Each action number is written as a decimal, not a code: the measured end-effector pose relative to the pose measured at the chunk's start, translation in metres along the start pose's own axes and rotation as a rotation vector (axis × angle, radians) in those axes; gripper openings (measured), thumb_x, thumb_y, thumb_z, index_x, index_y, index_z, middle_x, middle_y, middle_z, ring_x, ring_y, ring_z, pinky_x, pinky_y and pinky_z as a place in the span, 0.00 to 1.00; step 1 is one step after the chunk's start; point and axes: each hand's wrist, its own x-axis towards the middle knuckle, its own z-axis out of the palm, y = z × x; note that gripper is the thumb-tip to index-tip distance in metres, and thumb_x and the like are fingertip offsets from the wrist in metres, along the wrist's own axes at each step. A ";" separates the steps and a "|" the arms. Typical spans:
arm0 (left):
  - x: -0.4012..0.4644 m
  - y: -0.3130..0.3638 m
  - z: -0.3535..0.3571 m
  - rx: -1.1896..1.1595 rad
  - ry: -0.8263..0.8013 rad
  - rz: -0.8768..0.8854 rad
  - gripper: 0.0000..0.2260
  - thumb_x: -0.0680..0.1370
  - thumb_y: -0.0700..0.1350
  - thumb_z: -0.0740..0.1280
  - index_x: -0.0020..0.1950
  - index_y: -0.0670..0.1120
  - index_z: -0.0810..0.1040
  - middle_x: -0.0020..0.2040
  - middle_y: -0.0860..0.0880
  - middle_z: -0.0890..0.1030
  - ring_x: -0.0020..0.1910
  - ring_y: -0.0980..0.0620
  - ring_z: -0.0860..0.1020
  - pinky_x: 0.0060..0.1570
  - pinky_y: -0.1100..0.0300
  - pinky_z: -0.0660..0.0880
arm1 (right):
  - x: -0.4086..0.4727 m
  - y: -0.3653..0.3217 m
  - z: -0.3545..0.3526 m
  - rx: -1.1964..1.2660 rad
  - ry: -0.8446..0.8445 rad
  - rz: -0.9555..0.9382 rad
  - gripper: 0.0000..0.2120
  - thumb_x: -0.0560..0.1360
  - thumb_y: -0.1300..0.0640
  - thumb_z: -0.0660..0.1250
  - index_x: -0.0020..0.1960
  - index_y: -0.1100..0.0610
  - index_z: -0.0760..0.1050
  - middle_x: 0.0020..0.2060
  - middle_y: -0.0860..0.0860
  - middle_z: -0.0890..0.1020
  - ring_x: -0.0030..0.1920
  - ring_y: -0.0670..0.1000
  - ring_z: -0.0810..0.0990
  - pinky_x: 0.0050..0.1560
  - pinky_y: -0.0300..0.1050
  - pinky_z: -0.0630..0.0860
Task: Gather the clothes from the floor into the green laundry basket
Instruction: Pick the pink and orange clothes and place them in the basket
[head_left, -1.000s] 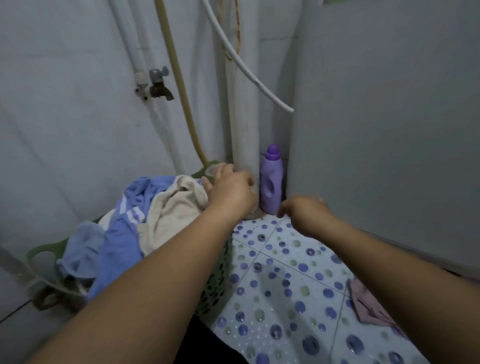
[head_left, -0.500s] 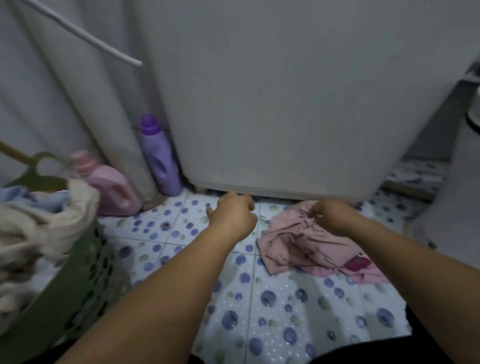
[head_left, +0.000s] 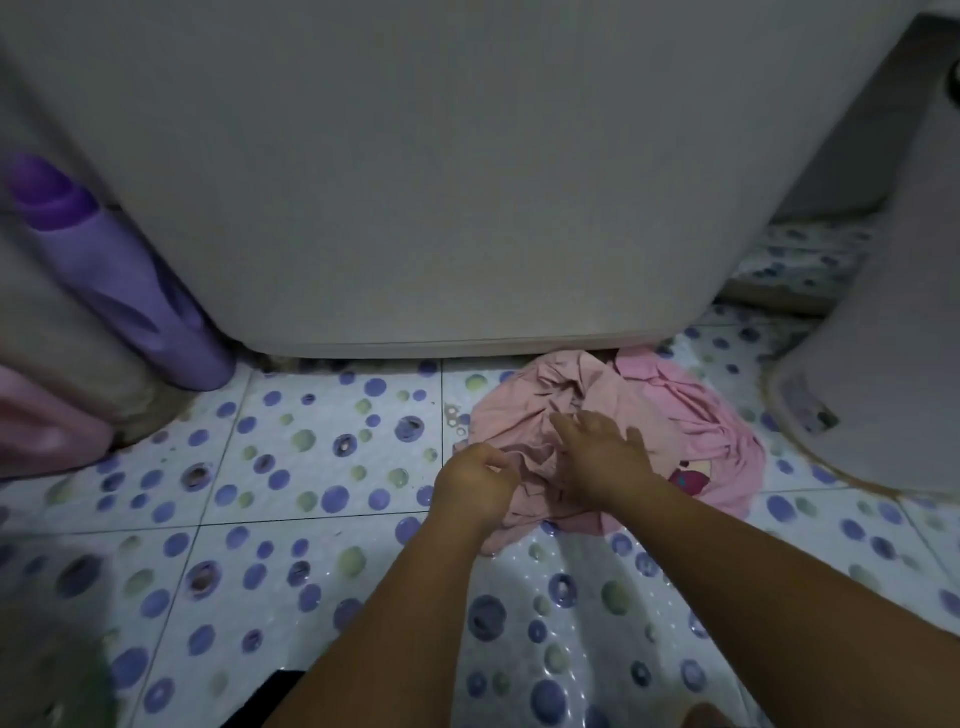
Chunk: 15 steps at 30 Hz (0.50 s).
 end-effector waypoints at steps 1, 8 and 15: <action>0.003 -0.004 0.004 -0.038 0.000 -0.018 0.08 0.77 0.42 0.65 0.54 0.42 0.80 0.55 0.40 0.81 0.53 0.41 0.79 0.54 0.54 0.75 | 0.005 -0.001 0.005 -0.059 0.003 -0.003 0.33 0.76 0.45 0.60 0.76 0.48 0.49 0.76 0.56 0.54 0.76 0.59 0.53 0.71 0.64 0.52; 0.018 -0.018 0.011 -0.165 -0.059 -0.147 0.04 0.76 0.39 0.65 0.43 0.46 0.77 0.44 0.40 0.79 0.40 0.45 0.77 0.38 0.62 0.70 | 0.022 0.013 0.012 -0.182 0.013 -0.032 0.20 0.75 0.50 0.61 0.66 0.52 0.69 0.68 0.56 0.70 0.73 0.57 0.61 0.73 0.67 0.45; 0.011 -0.025 0.008 -0.229 -0.134 -0.192 0.07 0.71 0.38 0.71 0.47 0.43 0.77 0.37 0.45 0.81 0.30 0.54 0.78 0.27 0.68 0.68 | 0.008 -0.043 -0.035 0.565 0.381 0.035 0.11 0.78 0.57 0.55 0.57 0.60 0.69 0.52 0.63 0.80 0.53 0.65 0.78 0.44 0.49 0.68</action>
